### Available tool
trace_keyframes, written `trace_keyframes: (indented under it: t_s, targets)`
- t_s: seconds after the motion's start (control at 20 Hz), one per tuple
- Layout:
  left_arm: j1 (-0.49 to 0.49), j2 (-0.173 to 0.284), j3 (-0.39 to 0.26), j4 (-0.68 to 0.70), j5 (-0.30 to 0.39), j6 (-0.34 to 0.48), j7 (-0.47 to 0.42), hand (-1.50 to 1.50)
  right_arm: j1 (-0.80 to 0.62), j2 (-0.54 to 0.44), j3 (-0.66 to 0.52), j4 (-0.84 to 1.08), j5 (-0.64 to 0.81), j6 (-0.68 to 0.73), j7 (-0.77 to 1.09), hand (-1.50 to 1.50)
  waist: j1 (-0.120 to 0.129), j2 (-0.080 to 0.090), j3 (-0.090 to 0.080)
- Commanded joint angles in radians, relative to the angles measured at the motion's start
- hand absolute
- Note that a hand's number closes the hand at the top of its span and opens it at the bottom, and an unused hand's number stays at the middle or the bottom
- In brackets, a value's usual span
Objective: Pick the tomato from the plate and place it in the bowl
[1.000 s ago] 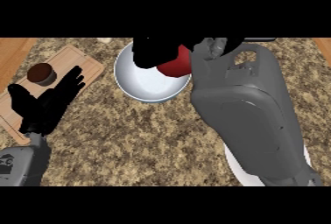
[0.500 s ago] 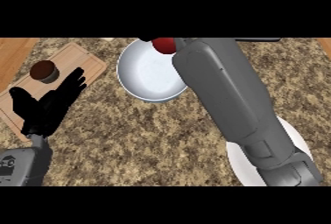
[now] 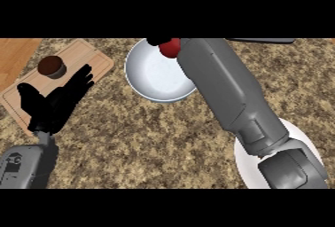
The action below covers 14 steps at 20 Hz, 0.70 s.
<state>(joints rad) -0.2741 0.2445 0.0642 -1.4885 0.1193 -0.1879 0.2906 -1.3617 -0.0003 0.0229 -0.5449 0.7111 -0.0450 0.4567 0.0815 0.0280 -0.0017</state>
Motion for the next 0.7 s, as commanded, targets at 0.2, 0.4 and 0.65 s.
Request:
trace_keyframes:
  t_s: [0.2, 0.4, 0.65]
  targets:
    - [-0.035, -0.019, -0.025, -0.009, -0.001, -0.007, 0.009, 0.00, -0.003, 0.000, -0.169, 0.153, -0.231, -0.136, -0.054, -1.50, 0.047, 0.013, 0.001]
    - [-0.060, -0.034, -0.044, 0.007, -0.008, -0.010, 0.011, 0.00, -0.002, 0.000, -0.182, 0.201, -0.269, -0.227, -0.169, -1.50, 0.062, 0.019, 0.001]
    - [-0.078, -0.021, -0.023, 0.020, -0.017, 0.007, 0.015, 0.00, -0.014, 0.000, -0.197, 0.231, -0.262, -0.310, -0.287, -1.50, 0.044, 0.021, 0.001]
